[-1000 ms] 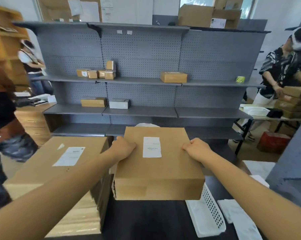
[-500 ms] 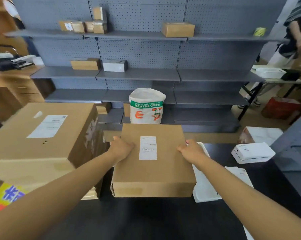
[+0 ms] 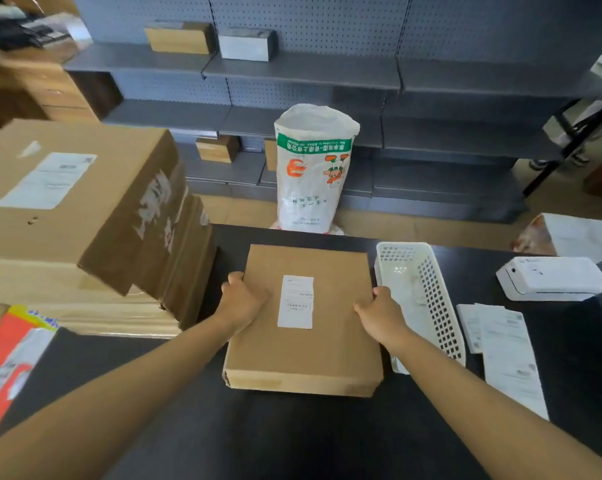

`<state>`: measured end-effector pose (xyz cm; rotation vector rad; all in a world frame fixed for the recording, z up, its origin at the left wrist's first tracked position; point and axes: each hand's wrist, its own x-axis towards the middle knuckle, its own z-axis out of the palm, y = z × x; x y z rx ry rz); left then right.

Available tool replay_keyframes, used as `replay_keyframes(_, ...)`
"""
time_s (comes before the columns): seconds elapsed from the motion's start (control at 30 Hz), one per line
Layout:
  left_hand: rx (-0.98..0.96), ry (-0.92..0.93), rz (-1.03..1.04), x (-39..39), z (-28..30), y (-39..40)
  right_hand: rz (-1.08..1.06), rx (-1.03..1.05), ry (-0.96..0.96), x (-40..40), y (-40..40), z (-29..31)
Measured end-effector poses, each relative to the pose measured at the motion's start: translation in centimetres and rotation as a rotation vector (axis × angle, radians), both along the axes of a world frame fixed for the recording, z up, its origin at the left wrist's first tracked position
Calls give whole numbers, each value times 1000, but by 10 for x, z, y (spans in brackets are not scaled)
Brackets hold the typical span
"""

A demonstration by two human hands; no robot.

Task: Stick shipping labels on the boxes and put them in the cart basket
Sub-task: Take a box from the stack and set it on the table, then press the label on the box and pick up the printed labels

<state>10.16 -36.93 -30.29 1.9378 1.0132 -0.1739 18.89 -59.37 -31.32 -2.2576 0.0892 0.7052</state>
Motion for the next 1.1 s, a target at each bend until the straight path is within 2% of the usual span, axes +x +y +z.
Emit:
replay_keyframes(0.33, -30, 1, 26, -9, -51, 3, 11, -72, -10, -4, 1, -35)
replay_keyframes(0.53, -27, -21, -40, -6, -65, 14, -13, -90, -39, -6, 0, -39)
replay_keyframes(0.67, 66, -32, -113, -15, -66, 12, -50, -119, -101, -18, 5, -39)
replay_keyframes(0.77, 291, -44, -314, -35, -68, 9, 177, -296, -460, -32, 6, -39)
replay_keyframes(0.83, 388, -88, -482, -52, -70, 8, 454, -264, -652, -39, 8, -39)
replay_keyframes(0.9, 435, -125, -625, -67, -71, 6, 705, -199, -669, -47, 14, -39)
replay_keyframes(0.97, 487, -127, -757, -78, -71, 5, 864, -171, -682, -56, 20, -43)
replay_keyframes(1.1, 476, -95, -882, -87, -73, 8, 943, -188, -835, -62, 27, -48)
